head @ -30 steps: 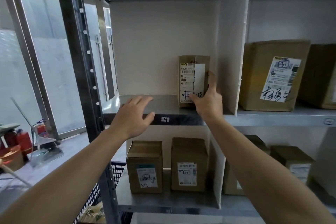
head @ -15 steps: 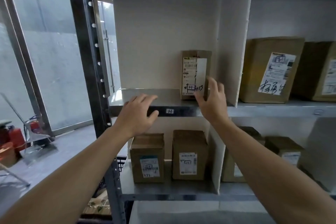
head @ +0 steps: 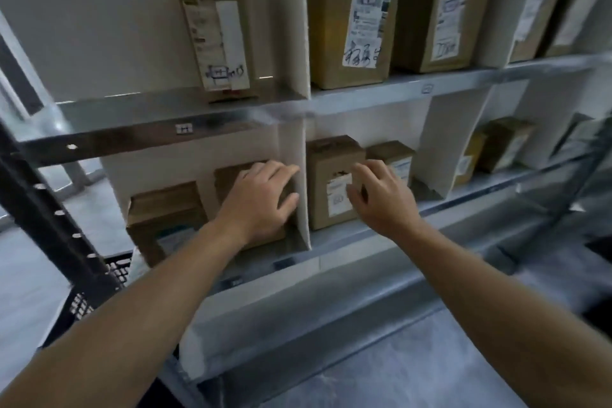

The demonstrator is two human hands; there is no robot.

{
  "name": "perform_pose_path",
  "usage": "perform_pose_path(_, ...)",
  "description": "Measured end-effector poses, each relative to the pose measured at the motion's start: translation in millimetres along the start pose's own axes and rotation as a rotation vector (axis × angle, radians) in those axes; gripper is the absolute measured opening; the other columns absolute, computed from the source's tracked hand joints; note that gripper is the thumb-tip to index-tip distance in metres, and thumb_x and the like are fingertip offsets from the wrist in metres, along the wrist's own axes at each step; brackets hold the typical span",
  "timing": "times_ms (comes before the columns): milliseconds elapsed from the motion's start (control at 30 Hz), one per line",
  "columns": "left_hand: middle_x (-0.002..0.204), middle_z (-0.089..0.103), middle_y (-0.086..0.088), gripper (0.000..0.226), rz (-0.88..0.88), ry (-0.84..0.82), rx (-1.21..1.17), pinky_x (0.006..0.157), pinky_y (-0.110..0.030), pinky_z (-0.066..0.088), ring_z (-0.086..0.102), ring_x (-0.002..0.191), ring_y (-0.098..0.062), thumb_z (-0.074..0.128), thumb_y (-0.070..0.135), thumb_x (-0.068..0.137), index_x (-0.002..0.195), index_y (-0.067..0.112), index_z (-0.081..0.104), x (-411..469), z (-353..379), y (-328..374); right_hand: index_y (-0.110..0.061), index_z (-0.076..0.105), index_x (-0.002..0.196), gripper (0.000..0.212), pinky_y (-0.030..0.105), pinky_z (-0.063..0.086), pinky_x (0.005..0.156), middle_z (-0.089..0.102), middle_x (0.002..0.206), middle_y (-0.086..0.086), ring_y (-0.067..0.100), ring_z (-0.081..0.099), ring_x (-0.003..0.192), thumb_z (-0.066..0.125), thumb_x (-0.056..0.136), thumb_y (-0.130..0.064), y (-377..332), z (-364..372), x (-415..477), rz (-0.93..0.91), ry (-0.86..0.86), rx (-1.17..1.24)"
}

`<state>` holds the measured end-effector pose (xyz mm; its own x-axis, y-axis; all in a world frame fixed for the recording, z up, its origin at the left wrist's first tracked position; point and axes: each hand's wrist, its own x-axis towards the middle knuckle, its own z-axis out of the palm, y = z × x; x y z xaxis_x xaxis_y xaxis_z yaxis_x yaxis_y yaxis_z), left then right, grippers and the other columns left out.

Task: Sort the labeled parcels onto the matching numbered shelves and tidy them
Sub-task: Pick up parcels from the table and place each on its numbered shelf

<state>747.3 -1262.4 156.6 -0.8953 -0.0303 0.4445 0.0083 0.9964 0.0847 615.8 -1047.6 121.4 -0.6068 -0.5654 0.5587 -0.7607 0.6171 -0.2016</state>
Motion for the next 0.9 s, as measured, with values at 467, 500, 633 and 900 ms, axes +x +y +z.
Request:
perform_pose_path(467, 0.14, 0.048, 0.0, 0.051, 0.314, -0.249, -0.035, 0.105, -0.043, 0.036, 0.044, 0.126, -0.024, 0.045, 0.042, 0.097, 0.144, 0.025, 0.039, 171.1, 156.4, 307.2, -0.02, 0.054, 0.131, 0.042, 0.043, 0.046, 0.09, 0.057, 0.128, 0.009, 0.036, 0.057, 0.114, 0.047, 0.098, -0.045, 296.5, -157.6, -166.5, 0.448, -0.227, -0.485)
perform_pose_path(500, 0.139, 0.048, 0.0, 0.051, 0.353, -0.252, -0.032, 0.104, -0.042, 0.036, 0.045, 0.125, -0.024, 0.045, 0.043, 0.097, 0.144, 0.026, 0.039, 181.1, 166.5, 334.6, -0.02, 0.054, 0.129, 0.04, 0.042, 0.046, 0.089, 0.058, 0.126, 0.009, 0.036, 0.057, 0.112, 0.047, 0.099, -0.045, 315.6, -168.8, -180.5, 0.477, -0.23, -0.504)
perform_pose_path(633, 0.14, 0.047, -0.001, 0.049, 0.443, -0.279, -0.065, 0.104, -0.042, 0.035, 0.043, 0.127, -0.024, 0.044, 0.042, 0.097, 0.143, 0.026, 0.04, 209.3, 206.4, 430.0, -0.02, 0.054, 0.123, 0.037, 0.042, 0.046, 0.087, 0.058, 0.122, 0.008, 0.035, 0.057, 0.109, 0.046, 0.098, -0.046, 376.3, -205.8, -228.2, 0.6, -0.276, -0.548)
perform_pose_path(900, 0.133, 0.051, -0.001, 0.048, 0.603, -0.346, -0.128, 0.098, -0.04, 0.036, 0.047, 0.121, -0.027, 0.046, 0.042, 0.094, 0.139, 0.027, 0.043, 245.1, 271.9, 577.2, -0.02, 0.052, 0.126, 0.039, 0.042, 0.043, 0.086, 0.056, 0.124, 0.009, 0.032, 0.055, 0.112, 0.039, 0.101, -0.046, 465.2, -255.6, -299.3, 0.834, -0.337, -0.563)
